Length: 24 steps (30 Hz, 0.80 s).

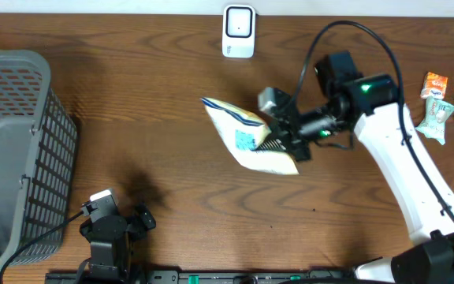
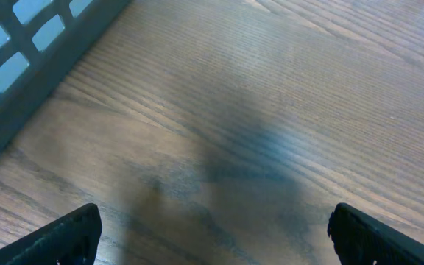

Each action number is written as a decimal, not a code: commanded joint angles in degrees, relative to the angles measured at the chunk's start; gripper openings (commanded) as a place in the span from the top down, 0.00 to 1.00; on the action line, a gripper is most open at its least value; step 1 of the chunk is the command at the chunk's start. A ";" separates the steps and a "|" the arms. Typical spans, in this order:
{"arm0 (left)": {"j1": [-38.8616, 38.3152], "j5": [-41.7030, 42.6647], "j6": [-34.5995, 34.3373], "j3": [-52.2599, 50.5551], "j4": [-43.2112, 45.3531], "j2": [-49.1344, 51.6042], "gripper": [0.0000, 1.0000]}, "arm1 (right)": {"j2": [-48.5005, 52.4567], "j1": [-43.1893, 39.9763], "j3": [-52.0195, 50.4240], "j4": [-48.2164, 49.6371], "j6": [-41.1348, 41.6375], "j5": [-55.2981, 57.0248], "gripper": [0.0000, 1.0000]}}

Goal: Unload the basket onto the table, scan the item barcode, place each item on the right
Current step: 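Raise the yellow snack bag up to the scanner window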

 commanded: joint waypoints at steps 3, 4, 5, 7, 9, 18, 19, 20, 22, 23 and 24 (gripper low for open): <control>0.13 -0.35 1.25 -0.15 -3.85 -0.11 0.02 | 1.57 5.57 0.48 25.38 23.96 35.69 0.99; 0.13 -0.35 1.25 -0.15 -3.85 -0.11 0.02 | 2.01 6.54 0.48 29.44 27.02 42.47 0.99; 0.13 -0.35 1.25 -0.15 -3.85 -0.11 0.02 | 3.19 8.24 0.48 36.30 27.69 51.67 0.99; 0.13 -0.35 1.25 -0.15 -3.85 -0.11 0.02 | 4.81 9.35 0.48 42.12 27.71 56.15 0.99; 0.13 -0.35 1.25 -0.15 -3.85 -0.11 0.02 | 7.61 9.70 0.48 47.67 27.93 57.16 0.99; 0.13 -0.35 1.25 -0.15 -3.85 -0.11 0.02 | 24.37 8.98 11.06 59.65 27.61 61.16 0.99; 0.13 -0.35 1.25 -0.15 -3.85 -0.11 0.02 | 26.64 8.87 13.77 59.93 27.63 61.16 0.99; 0.13 -0.35 1.25 -0.15 -3.85 -0.11 0.02 | 29.11 8.68 16.79 60.41 27.65 61.16 0.99; 0.13 -0.35 1.25 -0.15 -3.85 -0.11 0.02 | 32.72 8.28 21.55 61.20 27.69 60.81 0.99; 0.13 -0.35 1.25 -0.15 -3.85 -0.11 0.02 | 34.34 8.11 23.74 61.55 27.71 60.57 0.99; 0.13 -0.35 1.25 -0.15 -3.85 -0.11 0.02 | 35.67 7.96 25.62 61.81 27.71 60.39 0.99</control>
